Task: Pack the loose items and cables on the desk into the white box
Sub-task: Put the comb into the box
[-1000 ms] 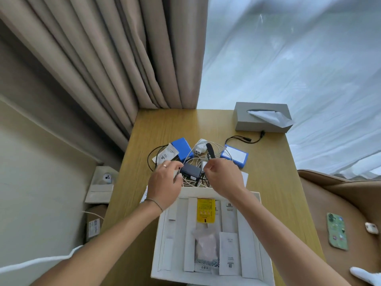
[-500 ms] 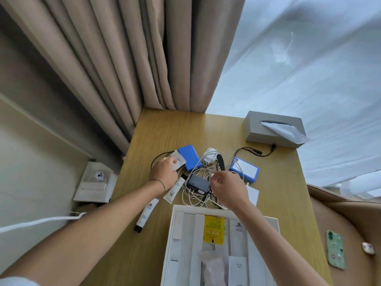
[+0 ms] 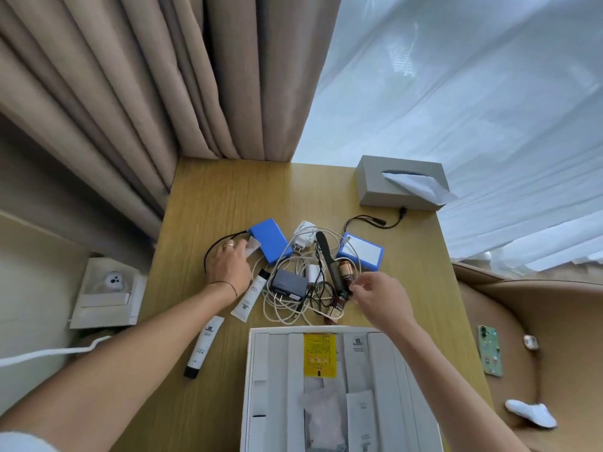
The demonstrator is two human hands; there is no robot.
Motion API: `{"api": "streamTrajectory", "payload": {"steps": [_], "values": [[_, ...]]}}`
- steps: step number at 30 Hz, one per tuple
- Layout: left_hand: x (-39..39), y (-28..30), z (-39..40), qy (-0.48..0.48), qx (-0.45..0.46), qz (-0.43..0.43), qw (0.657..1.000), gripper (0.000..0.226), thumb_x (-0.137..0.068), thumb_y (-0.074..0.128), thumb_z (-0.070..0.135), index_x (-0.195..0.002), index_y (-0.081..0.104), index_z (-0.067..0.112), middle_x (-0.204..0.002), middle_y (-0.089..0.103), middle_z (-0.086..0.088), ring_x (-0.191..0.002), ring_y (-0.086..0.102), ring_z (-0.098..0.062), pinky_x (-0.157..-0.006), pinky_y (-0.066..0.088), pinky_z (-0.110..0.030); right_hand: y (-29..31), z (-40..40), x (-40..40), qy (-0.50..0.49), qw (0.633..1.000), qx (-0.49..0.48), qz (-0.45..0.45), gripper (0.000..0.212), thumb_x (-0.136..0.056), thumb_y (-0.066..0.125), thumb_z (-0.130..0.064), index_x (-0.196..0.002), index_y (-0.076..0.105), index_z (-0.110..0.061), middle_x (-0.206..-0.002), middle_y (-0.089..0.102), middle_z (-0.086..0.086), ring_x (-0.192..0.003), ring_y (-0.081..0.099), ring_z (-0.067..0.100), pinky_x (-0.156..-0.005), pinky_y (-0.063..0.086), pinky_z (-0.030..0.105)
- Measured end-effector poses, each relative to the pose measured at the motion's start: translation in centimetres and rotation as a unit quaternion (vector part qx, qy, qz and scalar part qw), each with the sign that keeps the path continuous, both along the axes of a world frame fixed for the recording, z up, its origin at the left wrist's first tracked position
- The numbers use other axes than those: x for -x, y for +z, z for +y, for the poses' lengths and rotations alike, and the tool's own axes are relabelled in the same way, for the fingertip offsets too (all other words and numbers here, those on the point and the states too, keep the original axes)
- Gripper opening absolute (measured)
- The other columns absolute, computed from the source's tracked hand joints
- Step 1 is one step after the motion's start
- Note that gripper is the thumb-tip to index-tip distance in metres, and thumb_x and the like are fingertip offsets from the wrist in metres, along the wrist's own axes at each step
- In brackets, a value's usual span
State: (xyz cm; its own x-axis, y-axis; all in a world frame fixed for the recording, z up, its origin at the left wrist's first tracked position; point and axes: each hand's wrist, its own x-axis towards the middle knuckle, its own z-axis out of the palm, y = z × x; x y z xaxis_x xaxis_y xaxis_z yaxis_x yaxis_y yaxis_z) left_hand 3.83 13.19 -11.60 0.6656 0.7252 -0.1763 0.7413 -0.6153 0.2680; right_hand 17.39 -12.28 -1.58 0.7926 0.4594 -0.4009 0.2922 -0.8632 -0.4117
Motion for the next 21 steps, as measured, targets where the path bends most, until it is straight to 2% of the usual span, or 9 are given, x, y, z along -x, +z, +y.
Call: {"api": "streamTrajectory", "payload": {"steps": [2,3,6,10,13,15,19,21], "values": [[-0.2,0.5,0.1,0.027,0.013,-0.044,0.999,0.015,-0.092,0.046,0.008,-0.095,0.058,0.015,-0.093,0.064,-0.006,-0.076,0.055,-0.025,-0.059,0.039,-0.033,-0.3,0.0,-0.1,-0.004,1.0,0.001,0.001,0.02,-0.092,0.057,-0.024,-0.095,0.077,-0.027,-0.091,0.077,-0.002,-0.082,0.07,0.02,-0.075,0.06,0.042],[-0.2,0.8,0.1,0.039,0.021,-0.063,0.997,0.014,-0.094,0.047,0.009,-0.094,0.06,0.014,-0.087,0.063,-0.004,-0.07,0.053,-0.023,-0.056,0.035,-0.031,-0.4,0.1,-0.2,-0.004,1.0,0.0,0.001,0.021,-0.092,0.057,-0.024,-0.096,0.077,-0.026,-0.09,0.077,-0.001,-0.081,0.07,0.02,-0.074,0.061,0.042],[0.0,2.3,0.0,0.069,0.06,-0.129,0.987,0.013,-0.094,0.051,0.014,-0.087,0.061,0.012,-0.072,0.056,0.001,-0.063,0.052,-0.024,-0.05,0.028,-0.028,-0.9,1.1,-0.4,0.003,1.0,0.002,-0.005,0.023,-0.092,0.056,-0.023,-0.098,0.078,-0.024,-0.089,0.077,0.0,-0.08,0.069,0.02,-0.073,0.06,0.04],[0.4,5.2,-1.1,0.089,0.135,-0.219,0.962,0.032,-0.095,0.054,0.023,-0.064,0.051,0.017,-0.057,0.054,-0.001,-0.052,0.053,-0.025,-0.046,0.034,-0.028,-1.9,3.4,-1.1,0.017,1.0,0.0,-0.003,0.028,-0.091,0.053,-0.017,-0.108,0.075,-0.022,-0.099,0.077,0.002,-0.087,0.07,0.022,-0.078,0.06,0.041],[0.9,7.5,-2.3,0.089,0.176,-0.261,0.945,0.035,-0.096,0.057,0.026,-0.067,0.059,0.008,-0.062,0.063,-0.011,-0.058,0.061,-0.031,-0.052,0.046,-0.037,-2.8,5.0,-1.8,0.024,1.0,-0.003,-0.009,0.037,-0.09,0.054,-0.015,-0.124,0.066,-0.022,-0.117,0.073,0.004,-0.103,0.067,0.024,-0.083,0.058,0.04],[1.3,8.7,-3.2,0.088,0.218,-0.282,0.93,0.031,-0.096,0.059,0.026,-0.073,0.065,0.007,-0.068,0.068,-0.012,-0.064,0.065,-0.031,-0.056,0.051,-0.042,-3.6,5.8,-2.3,0.034,0.999,0.0,-0.024,0.042,-0.09,0.056,-0.014,-0.13,0.061,-0.023,-0.121,0.071,0.005,-0.106,0.065,0.025,-0.082,0.057,0.039],[1.9,10.8,-4.9,0.117,0.304,-0.299,0.897,0.021,-0.094,0.063,0.028,-0.081,0.07,0.014,-0.078,0.073,-0.011,-0.068,0.07,-0.024,-0.056,0.056,-0.038,-5.0,7.1,-3.2,0.042,0.998,0.014,-0.047,0.036,-0.092,0.059,-0.018,-0.127,0.063,-0.02,-0.115,0.072,0.008,-0.104,0.065,0.028,-0.082,0.056,0.041],[2.3,11.5,-5.6,0.133,0.326,-0.3,0.886,0.02,-0.094,0.064,0.027,-0.08,0.071,0.014,-0.08,0.074,-0.012,-0.068,0.07,-0.021,-0.055,0.056,-0.037,-5.5,7.5,-3.4,0.038,0.998,0.027,-0.052,0.027,-0.091,0.061,-0.02,-0.116,0.07,-0.017,-0.107,0.073,0.009,-0.098,0.066,0.03,-0.08,0.058,0.043]]}}
